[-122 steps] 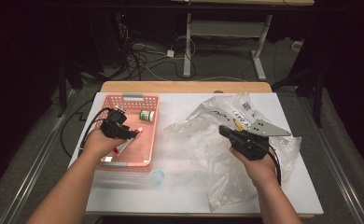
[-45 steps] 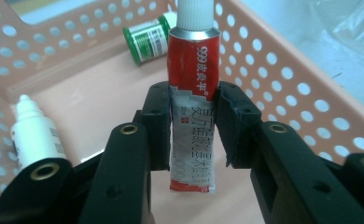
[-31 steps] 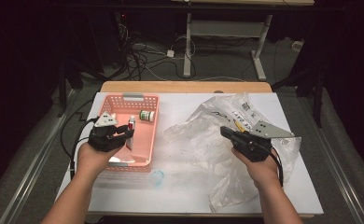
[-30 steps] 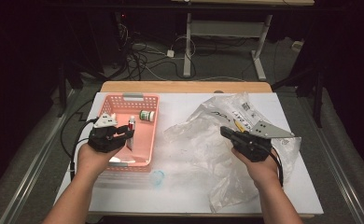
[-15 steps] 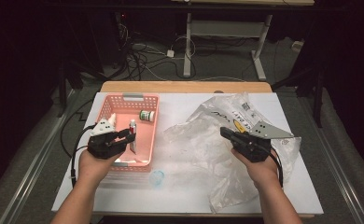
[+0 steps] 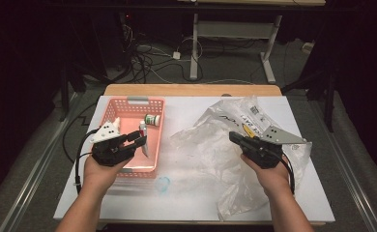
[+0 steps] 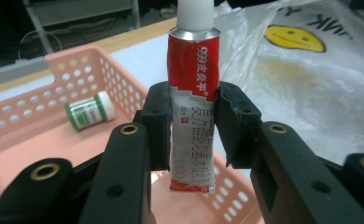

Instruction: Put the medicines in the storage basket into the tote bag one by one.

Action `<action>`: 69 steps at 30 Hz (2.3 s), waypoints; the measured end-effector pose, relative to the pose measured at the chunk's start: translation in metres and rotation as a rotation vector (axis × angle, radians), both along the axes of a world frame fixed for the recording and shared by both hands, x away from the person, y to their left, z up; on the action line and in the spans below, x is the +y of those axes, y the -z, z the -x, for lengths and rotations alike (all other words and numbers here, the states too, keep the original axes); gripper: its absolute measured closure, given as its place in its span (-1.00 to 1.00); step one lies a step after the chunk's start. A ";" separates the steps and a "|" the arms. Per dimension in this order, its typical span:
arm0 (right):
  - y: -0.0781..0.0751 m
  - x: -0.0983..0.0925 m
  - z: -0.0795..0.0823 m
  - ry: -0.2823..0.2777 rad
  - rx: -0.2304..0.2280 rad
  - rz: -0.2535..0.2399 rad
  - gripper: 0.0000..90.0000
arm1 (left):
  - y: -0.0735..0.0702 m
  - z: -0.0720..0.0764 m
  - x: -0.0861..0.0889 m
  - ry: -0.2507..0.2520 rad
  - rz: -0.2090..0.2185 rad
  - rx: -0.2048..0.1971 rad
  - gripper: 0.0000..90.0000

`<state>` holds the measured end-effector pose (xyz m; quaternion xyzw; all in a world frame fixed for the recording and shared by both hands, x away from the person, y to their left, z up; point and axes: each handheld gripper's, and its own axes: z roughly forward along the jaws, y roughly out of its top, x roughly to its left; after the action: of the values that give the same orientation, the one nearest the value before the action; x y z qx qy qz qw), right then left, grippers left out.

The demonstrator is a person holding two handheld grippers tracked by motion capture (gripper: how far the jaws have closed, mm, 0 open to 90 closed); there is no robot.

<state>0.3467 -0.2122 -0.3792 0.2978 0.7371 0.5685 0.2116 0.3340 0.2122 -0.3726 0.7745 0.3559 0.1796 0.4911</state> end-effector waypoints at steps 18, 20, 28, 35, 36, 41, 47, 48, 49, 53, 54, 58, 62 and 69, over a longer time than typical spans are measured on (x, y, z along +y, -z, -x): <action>-0.002 0.001 0.002 0.000 -0.011 0.000 1.00 | -0.006 0.013 -0.035 0.117 0.036 -0.013 0.47; -0.003 0.001 0.002 -0.001 -0.013 0.002 1.00 | -0.005 0.014 -0.040 0.131 0.035 -0.013 0.47; -0.002 0.002 0.002 -0.006 -0.013 0.003 1.00 | 0.003 0.018 -0.062 0.185 0.014 0.000 0.47; -0.002 0.003 0.003 -0.009 -0.016 0.005 1.00 | 0.013 0.020 -0.078 0.212 -0.004 0.008 0.47; -0.002 0.003 0.003 -0.009 -0.016 0.006 1.00 | 0.014 0.020 -0.080 0.216 -0.008 0.011 0.47; -0.002 0.004 0.003 -0.014 -0.014 0.011 1.00 | 0.024 0.022 -0.092 0.240 -0.029 0.021 0.47; -0.003 0.006 0.004 -0.014 -0.012 0.004 1.00 | 0.030 0.022 -0.103 0.264 -0.048 0.030 0.47; -0.003 0.006 0.005 -0.015 -0.012 0.006 1.00 | 0.031 0.022 -0.104 0.264 -0.047 0.029 0.47; -0.003 0.006 0.005 -0.016 -0.011 0.007 1.00 | 0.031 0.022 -0.105 0.264 -0.048 0.028 0.47; -0.004 0.009 0.007 -0.020 -0.017 0.007 1.00 | 0.031 0.021 -0.108 0.260 -0.051 0.023 0.47; -0.004 0.009 0.007 -0.021 -0.020 0.007 1.00 | 0.031 0.020 -0.109 0.260 -0.055 0.021 0.47; -0.006 0.010 0.009 -0.021 -0.024 0.000 1.00 | 0.031 0.018 -0.117 0.265 -0.066 0.022 0.47; -0.006 0.010 0.009 -0.023 -0.023 -0.001 1.00 | 0.031 0.014 -0.128 0.270 -0.063 0.023 0.47; -0.006 0.009 0.009 -0.028 -0.022 -0.006 1.00 | 0.034 0.001 -0.153 0.264 -0.077 0.019 0.47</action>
<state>0.3378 -0.2031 -0.3730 0.2820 0.7370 0.5770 0.2109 0.3326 0.0593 -0.4067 0.8346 0.2482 0.1198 0.4769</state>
